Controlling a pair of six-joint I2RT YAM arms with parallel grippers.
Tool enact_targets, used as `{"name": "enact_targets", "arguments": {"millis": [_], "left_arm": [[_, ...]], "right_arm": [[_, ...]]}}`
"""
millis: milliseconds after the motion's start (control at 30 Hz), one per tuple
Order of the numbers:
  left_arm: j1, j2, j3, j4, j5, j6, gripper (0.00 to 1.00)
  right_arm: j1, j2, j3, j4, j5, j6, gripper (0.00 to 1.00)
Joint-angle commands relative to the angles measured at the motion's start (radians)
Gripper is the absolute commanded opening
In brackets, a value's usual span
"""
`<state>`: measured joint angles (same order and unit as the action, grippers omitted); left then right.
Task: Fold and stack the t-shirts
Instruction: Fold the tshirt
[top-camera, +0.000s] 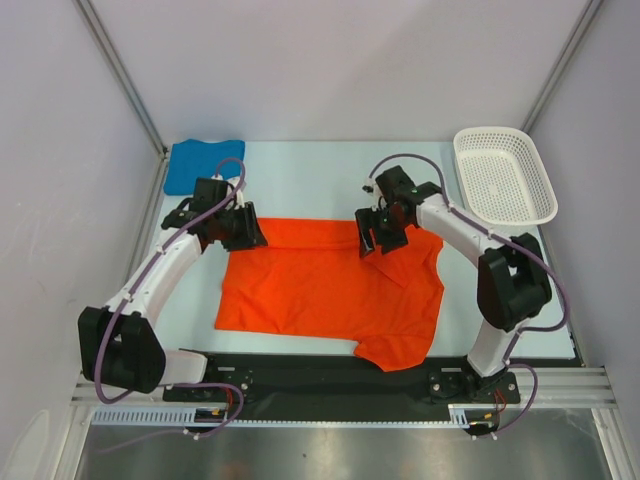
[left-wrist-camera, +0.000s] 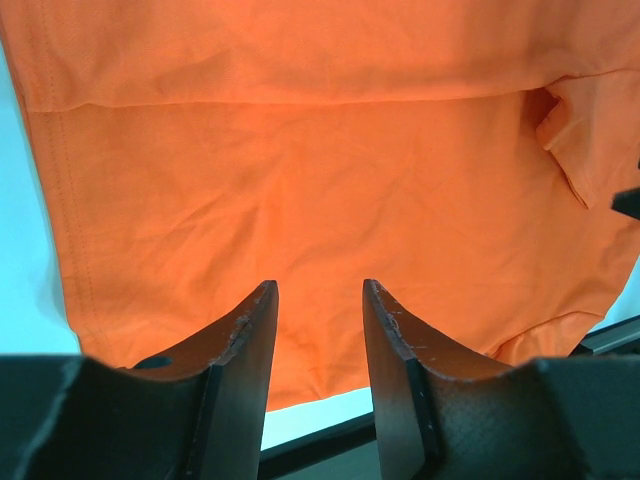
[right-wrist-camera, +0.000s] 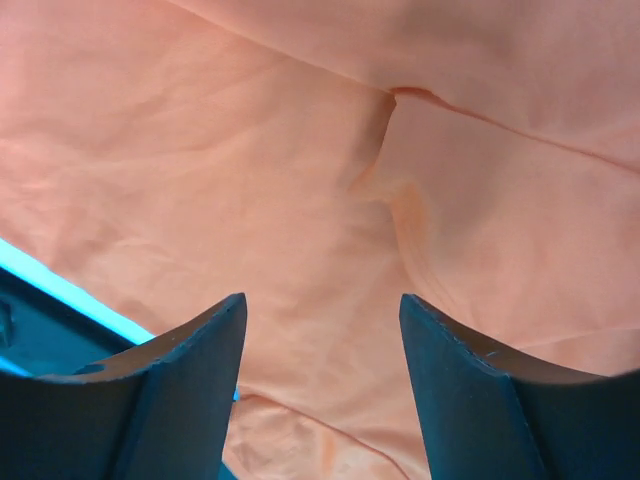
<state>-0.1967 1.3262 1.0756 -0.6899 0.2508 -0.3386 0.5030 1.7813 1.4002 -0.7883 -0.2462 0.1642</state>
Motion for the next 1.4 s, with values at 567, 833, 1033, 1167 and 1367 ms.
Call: {"name": "enact_targets", "arguments": {"millis": [567, 833, 1033, 1167, 1367], "left_arm": [[0.0, 0.013, 0.015, 0.064, 0.062, -0.02, 0.44], [0.0, 0.01, 0.03, 0.044, 0.053, -0.01, 0.44], [0.0, 0.013, 0.043, 0.03, 0.051, 0.003, 0.44], [0.0, 0.01, 0.046, 0.024, 0.048, 0.01, 0.44], [0.0, 0.013, 0.052, 0.017, 0.044, 0.021, 0.45]], "right_arm": [[-0.145, -0.25, -0.406, 0.09, 0.152, 0.319, 0.27], [-0.213, -0.267, -0.543, 0.254, 0.069, 0.394, 0.31], [-0.228, -0.224, -0.544, 0.311, 0.033, 0.432, 0.33], [-0.23, -0.217, -0.553, 0.327, 0.024, 0.457, 0.34], [-0.235, -0.186, -0.567, 0.35, 0.01, 0.482, 0.33]]}}
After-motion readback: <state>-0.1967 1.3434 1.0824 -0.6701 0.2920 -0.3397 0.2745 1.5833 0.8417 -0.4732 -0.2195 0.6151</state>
